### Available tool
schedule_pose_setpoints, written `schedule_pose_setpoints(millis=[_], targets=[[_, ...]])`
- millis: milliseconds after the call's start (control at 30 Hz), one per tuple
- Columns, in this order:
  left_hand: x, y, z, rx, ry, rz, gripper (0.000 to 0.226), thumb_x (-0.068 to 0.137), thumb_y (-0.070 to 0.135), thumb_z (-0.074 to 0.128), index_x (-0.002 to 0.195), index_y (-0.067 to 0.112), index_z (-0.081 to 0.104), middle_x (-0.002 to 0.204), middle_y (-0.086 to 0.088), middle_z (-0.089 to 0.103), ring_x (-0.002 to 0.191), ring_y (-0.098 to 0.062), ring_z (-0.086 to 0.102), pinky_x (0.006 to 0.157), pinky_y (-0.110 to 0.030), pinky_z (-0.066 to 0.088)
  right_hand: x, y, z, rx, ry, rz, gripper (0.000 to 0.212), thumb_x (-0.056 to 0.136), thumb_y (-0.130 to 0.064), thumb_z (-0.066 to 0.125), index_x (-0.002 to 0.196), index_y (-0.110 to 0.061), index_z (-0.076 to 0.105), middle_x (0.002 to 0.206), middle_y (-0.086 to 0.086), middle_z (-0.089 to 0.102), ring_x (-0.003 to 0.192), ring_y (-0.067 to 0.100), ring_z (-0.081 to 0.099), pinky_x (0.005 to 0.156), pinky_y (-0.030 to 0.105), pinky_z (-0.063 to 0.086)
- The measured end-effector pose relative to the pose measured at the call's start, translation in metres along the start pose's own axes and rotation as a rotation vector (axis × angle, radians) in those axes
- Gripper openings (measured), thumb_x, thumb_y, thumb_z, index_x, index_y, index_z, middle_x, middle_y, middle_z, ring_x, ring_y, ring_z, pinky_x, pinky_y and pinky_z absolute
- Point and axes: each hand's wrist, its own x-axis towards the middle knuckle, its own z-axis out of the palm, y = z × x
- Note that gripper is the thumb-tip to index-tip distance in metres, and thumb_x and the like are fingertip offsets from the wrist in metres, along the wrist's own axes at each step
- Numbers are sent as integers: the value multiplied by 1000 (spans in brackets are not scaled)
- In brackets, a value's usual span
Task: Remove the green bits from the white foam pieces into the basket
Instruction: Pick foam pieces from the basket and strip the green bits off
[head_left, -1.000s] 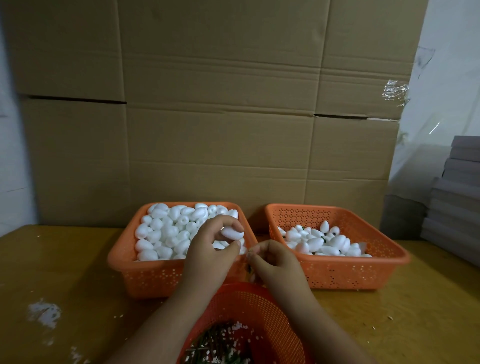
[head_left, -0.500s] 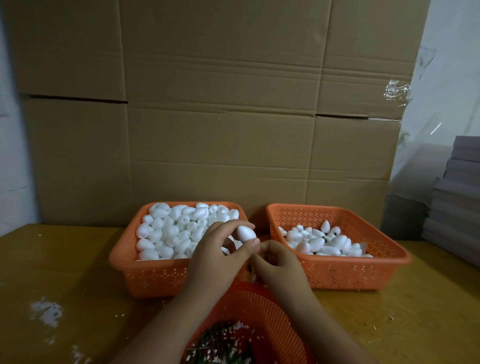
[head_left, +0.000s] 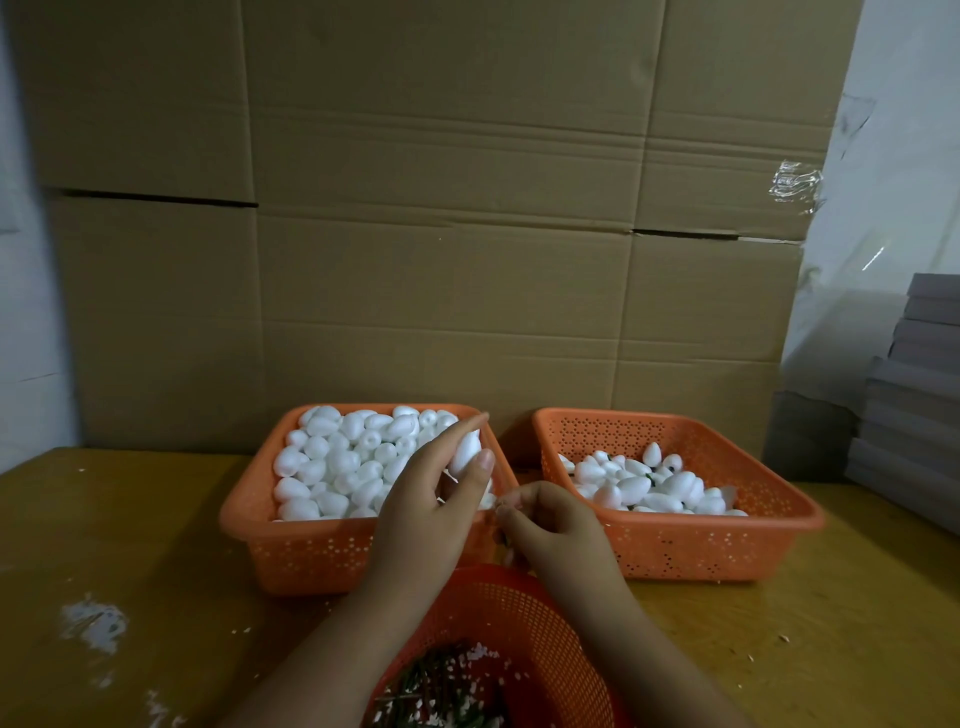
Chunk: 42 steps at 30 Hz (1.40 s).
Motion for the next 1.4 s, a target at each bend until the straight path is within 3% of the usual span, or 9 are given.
schedule_pose_setpoints(millis=[67, 133, 233, 333, 500, 733, 867, 1000, 1400], targets=[[0, -2, 1, -31, 29, -5, 29, 94, 31, 58, 120, 43, 55, 102, 22, 68, 90, 7, 61, 82, -16, 48, 0, 0, 0, -4, -3, 0, 5, 90, -8, 62, 89, -4, 65, 68, 5, 66, 52, 9, 58, 56, 21, 47], [0, -1, 1, -44, 70, -6, 23, 91, 31, 61, 112, 36, 52, 77, 4, 67, 68, -11, 61, 68, -32, 51, 0, 0, 0, -5, -3, 2, 4, 90, -7, 62, 88, -5, 65, 68, 5, 66, 52, 8, 58, 55, 21, 47], [1, -2, 1, -68, 126, -16, 19, 89, 26, 67, 96, 34, 51, 65, 4, 61, 59, -14, 54, 62, -37, 46, 0, 1, 1, 1, -5, 5, 5, 90, -7, 62, 87, -7, 65, 67, 4, 65, 51, 9, 59, 55, 21, 47], [1, 1, 0, -39, 129, -7, 14, 89, 23, 69, 88, 34, 60, 77, 10, 65, 68, -13, 60, 67, -29, 48, 1, 1, 0, 6, -6, 3, 6, 90, -6, 61, 86, -7, 65, 65, 3, 65, 50, 8, 58, 54, 20, 46], [1, 1, -2, 77, 159, 20, 11, 86, 19, 71, 84, 28, 64, 59, 16, 49, 55, -4, 43, 55, -12, 37, 1, 0, 1, 2, -8, 0, 6, 91, -6, 61, 87, -4, 65, 65, 4, 65, 50, 7, 58, 54, 20, 47], [0, 7, -3, 98, 182, 55, 16, 89, 18, 69, 90, 34, 65, 102, 16, 66, 98, 9, 57, 74, -5, 43, 0, -1, 0, -1, -11, 1, 7, 92, -7, 61, 88, -3, 65, 68, 6, 65, 51, 6, 58, 54, 19, 47], [-1, 5, -1, 21, 138, -2, 20, 92, 12, 64, 100, 29, 67, 107, 21, 68, 97, 9, 62, 77, -19, 53, 0, -2, 1, -14, -13, 2, 8, 92, -8, 61, 90, -2, 65, 69, 7, 66, 51, 5, 58, 54, 19, 47], [0, 4, 0, 126, 172, 119, 31, 89, -1, 62, 102, 27, 67, 111, 11, 62, 102, 13, 53, 72, -4, 43, 0, -2, 0, -11, -15, 5, 7, 92, -7, 61, 90, -2, 65, 70, 7, 65, 51, 6, 58, 54, 18, 47], [1, -1, -1, 186, 192, 192, 45, 91, -3, 59, 115, 36, 63, 123, 15, 50, 113, 17, 42, 82, -3, 38, 1, 1, 1, -10, -13, 3, 7, 92, -9, 61, 88, -4, 65, 67, 4, 65, 51, 7, 58, 54, 18, 45]])
